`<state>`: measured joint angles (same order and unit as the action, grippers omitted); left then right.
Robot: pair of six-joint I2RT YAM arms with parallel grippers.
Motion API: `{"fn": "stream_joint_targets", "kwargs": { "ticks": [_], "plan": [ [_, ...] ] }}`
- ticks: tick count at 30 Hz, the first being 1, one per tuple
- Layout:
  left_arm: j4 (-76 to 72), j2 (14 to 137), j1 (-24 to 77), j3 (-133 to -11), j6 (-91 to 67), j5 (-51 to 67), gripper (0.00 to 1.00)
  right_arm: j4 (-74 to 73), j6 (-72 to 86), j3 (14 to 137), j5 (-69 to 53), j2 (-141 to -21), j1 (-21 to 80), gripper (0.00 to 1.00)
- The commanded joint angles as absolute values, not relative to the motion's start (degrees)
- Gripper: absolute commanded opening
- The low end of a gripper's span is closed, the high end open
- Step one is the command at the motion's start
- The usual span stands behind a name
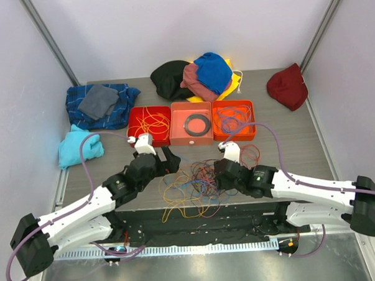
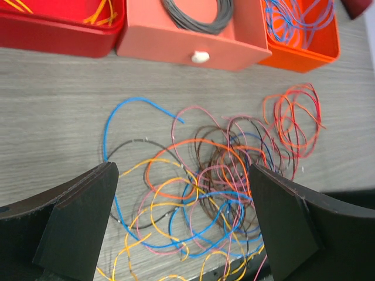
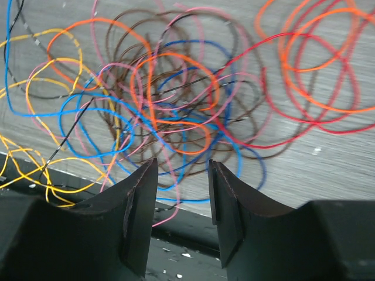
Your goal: Untangle the cables
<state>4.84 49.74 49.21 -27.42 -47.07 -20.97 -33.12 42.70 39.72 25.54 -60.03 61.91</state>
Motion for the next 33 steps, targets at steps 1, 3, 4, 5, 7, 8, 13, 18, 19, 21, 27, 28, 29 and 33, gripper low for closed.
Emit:
{"fn": "stream_joint_targets", "kwargs": {
  "ticks": [1, 3, 4, 5, 7, 8, 13, 18, 19, 21, 27, 28, 29, 33],
  "plan": [
    [9.3, 55.4, 48.9, -35.3, -46.0, -26.4, 1.00, -24.7, 45.2, 39.5, 29.2, -62.4, 64.2, 0.47],
    [10.1, 56.7, 48.8, -36.2, -46.1, -26.7, 0.99, -22.9, 42.3, 40.8, 29.4, -64.0, 64.2, 0.47],
    [10.2, 57.3, 48.7, -36.5, -46.3, -27.0, 0.99, -22.2, 40.9, 41.7, 29.3, -64.7, 64.2, 0.47],
    [9.9, 57.3, 48.8, -36.5, -46.7, -27.0, 0.99, -22.0, 38.7, 43.2, 29.2, -66.7, 64.2, 0.46],
    [9.6, 56.7, 48.8, -36.0, -47.0, -26.7, 0.98, -21.2, 36.7, 44.4, 28.7, -68.6, 64.3, 0.45],
    [9.4, 56.4, 48.8, -35.4, -47.3, -26.5, 0.99, -20.8, 35.5, 45.2, 28.1, -70.0, 64.3, 0.45],
    [10.3, 53.4, 48.7, -33.5, -48.3, -26.8, 0.99, -16.8, 32.5, 45.3, 24.5, -75.6, 64.2, 0.44],
    [11.2, 49.8, 48.7, -31.5, -48.3, -27.4, 0.99, -15.4, 31.7, 46.2, 24.5, -79.7, 64.3, 0.43],
    [11.5, 49.4, 48.8, -31.2, -48.3, -27.4, 0.99, -14.9, 31.6, 46.4, 24.3, -80.9, 64.2, 0.43],
    [12.0, 48.3, 48.8, -31.0, -48.4, -27.4, 0.99, -14.1, 31.6, 46.4, 23.4, -81.5, 64.3, 0.42],
    [13.1, 45.4, 48.8, -29.4, -49.0, -27.5, 0.99, -12.9, 31.0, 47.8, 22.2, -83.6, 64.3, 0.41],
    [13.1, 44.5, 48.8, -29.2, -49.0, -27.6, 0.99, -12.7, 30.9, 48.0, 22.1, -83.7, 64.2, 0.41],
    [13.1, 44.1, 48.8, -28.7, -49.0, -27.6, 0.99, -12.8, 30.9, 48.2, 22.0, -83.9, 64.2, 0.41],
    [12.9, 43.1, 48.8, -27.9, -49.2, -27.9, 0.99, -12.7, 30.9, 48.2, 21.4, -85.0, 64.2, 0.40]
  ]
}}
